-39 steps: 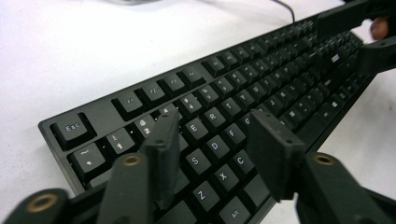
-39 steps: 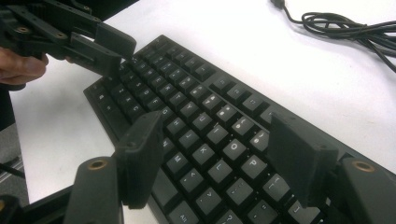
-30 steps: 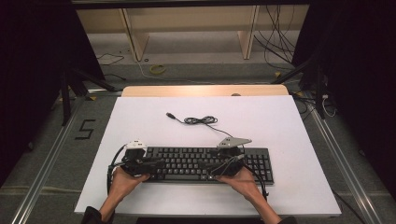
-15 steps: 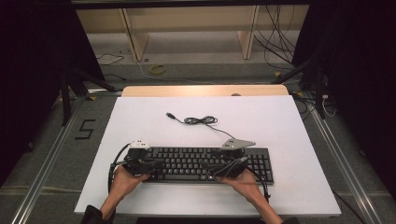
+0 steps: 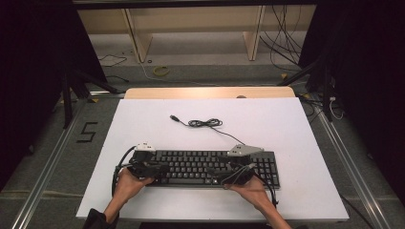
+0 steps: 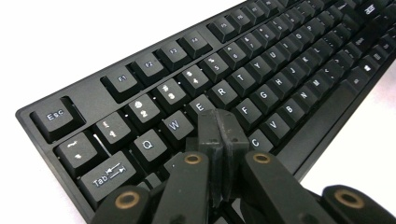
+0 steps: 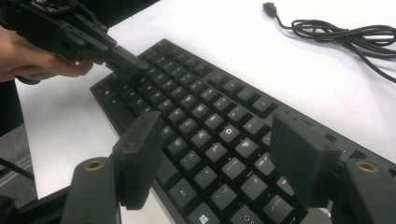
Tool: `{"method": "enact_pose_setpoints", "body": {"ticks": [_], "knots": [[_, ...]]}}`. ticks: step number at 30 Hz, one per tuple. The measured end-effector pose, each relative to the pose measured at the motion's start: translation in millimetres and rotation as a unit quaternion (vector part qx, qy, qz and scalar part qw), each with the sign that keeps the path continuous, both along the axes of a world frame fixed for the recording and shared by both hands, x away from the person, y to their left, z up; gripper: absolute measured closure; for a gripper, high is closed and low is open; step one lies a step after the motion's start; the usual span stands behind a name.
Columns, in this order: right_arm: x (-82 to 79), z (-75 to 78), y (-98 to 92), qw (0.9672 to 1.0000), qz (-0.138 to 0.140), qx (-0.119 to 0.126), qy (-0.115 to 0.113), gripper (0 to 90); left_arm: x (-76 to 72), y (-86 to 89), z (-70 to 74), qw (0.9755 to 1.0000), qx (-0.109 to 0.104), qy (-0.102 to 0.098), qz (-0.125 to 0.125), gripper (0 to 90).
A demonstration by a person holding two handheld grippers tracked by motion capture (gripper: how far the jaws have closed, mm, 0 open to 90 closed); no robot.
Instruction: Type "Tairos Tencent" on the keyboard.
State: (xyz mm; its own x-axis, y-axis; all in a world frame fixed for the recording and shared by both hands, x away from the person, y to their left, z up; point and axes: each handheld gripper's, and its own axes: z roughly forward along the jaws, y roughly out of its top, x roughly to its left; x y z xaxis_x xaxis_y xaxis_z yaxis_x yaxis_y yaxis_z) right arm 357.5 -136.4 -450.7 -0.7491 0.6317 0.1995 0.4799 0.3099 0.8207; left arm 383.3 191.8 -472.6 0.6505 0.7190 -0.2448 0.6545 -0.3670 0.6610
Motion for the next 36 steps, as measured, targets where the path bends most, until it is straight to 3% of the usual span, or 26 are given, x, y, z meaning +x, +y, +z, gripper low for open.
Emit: {"method": "enact_pose_setpoints", "body": {"ticks": [5, 7, 13, 17, 25, 36], "knots": [[-1.7, 0.3, -0.9, 1.0000, 0.000, 0.001, 0.002, 35.5, 0.7, -1.0, -1.8, 1.0000, 0.001, 0.002, 0.001, 89.1], [-2.0, -0.1, -1.0, 1.0000, 0.000, 0.000, 0.001, 35.5, 1.0, -1.8, -3.7, 0.9999, 0.011, 0.004, -0.003, 89.1], [-2.9, -0.2, -1.3, 1.0000, 0.001, -0.001, 0.000, 35.5, 1.8, 0.2, -6.0, 0.9999, -0.004, 0.007, -0.009, 89.3], [-3.1, 0.0, -1.4, 1.0000, 0.001, -0.001, 0.001, 35.5, 0.4, -1.3, -4.5, 1.0000, 0.000, 0.001, -0.009, 88.9], [-2.5, -0.2, -1.9, 1.0000, 0.000, 0.001, 0.002, 35.5, -1.2, 0.4, 2.1, 0.9999, -0.016, 0.006, 0.000, 63.0], [-2.7, 0.3, -0.2, 1.0000, 0.002, 0.001, 0.000, 35.5, -7.5, 2.8, 9.4, 0.9979, -0.062, -0.020, 0.001, 38.1]]}}
